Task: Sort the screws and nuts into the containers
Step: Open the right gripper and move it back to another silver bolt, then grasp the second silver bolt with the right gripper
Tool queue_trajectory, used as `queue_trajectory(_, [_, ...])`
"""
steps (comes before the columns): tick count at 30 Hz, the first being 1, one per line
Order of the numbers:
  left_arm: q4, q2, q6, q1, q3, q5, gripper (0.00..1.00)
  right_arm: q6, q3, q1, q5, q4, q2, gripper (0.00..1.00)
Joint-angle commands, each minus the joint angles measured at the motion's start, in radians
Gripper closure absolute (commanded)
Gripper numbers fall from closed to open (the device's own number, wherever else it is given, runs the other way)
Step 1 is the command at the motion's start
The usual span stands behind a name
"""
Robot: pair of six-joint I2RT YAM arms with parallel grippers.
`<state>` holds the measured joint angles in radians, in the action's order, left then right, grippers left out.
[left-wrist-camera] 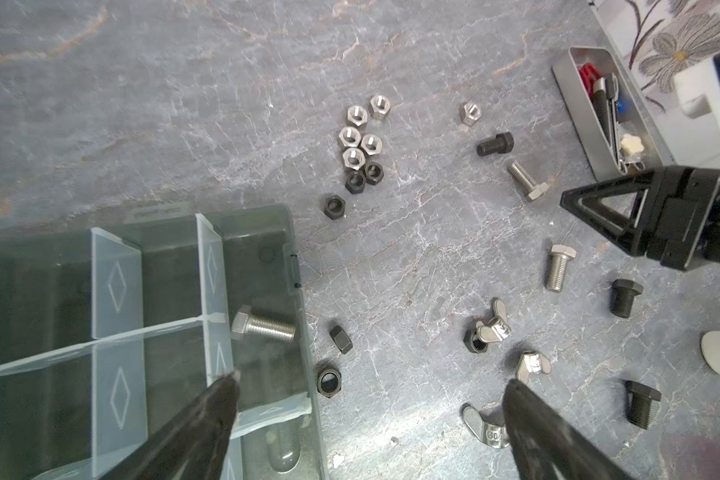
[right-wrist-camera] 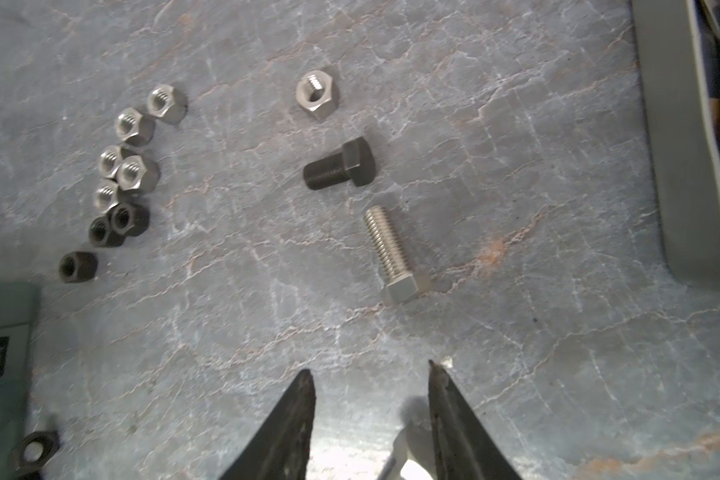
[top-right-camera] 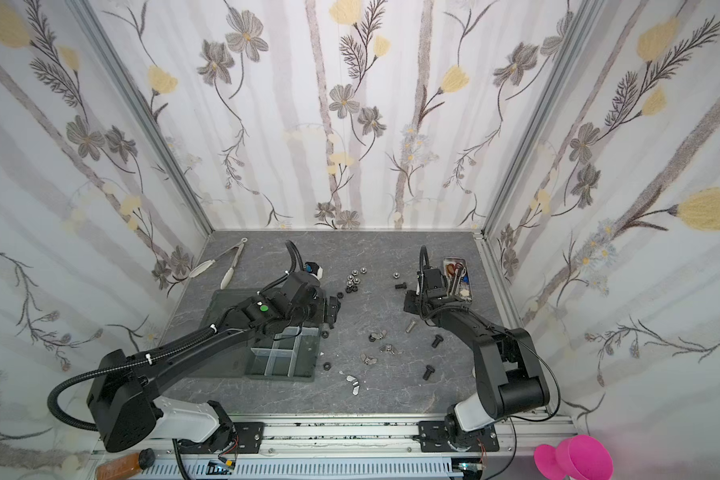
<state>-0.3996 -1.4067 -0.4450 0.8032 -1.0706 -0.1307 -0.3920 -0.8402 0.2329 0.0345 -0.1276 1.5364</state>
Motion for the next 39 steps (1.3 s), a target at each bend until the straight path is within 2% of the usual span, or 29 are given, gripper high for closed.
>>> queue_trajectory(1, [0.069, -0.021, -0.030, 0.004, 0.012, 0.025, 0.00, 0.013, -0.045, -0.011, -0.038, 0.032, 0.042, 0.53])
queue_trajectory(8, [0.103, -0.034, -0.026, 0.007, 0.021, 0.036, 0.00, 0.041, -0.134, -0.020, -0.064, -0.005, 0.158, 0.52])
queue_trajectory(18, [0.105, -0.037, -0.010, 0.007, 0.022, 0.033, 0.00, 0.072, -0.180, -0.019, -0.057, -0.029, 0.256, 0.56])
queue_trajectory(29, [0.110, 0.005, -0.014, 0.007, 0.060, 0.013, 0.00, 0.093, -0.180, 0.007, -0.080, -0.046, 0.290, 0.64])
queue_trajectory(39, [0.120, 0.070, -0.036, 0.007, 0.117, -0.004, 0.00, 0.095, -0.184, 0.023, -0.105, -0.064, 0.279, 0.77])
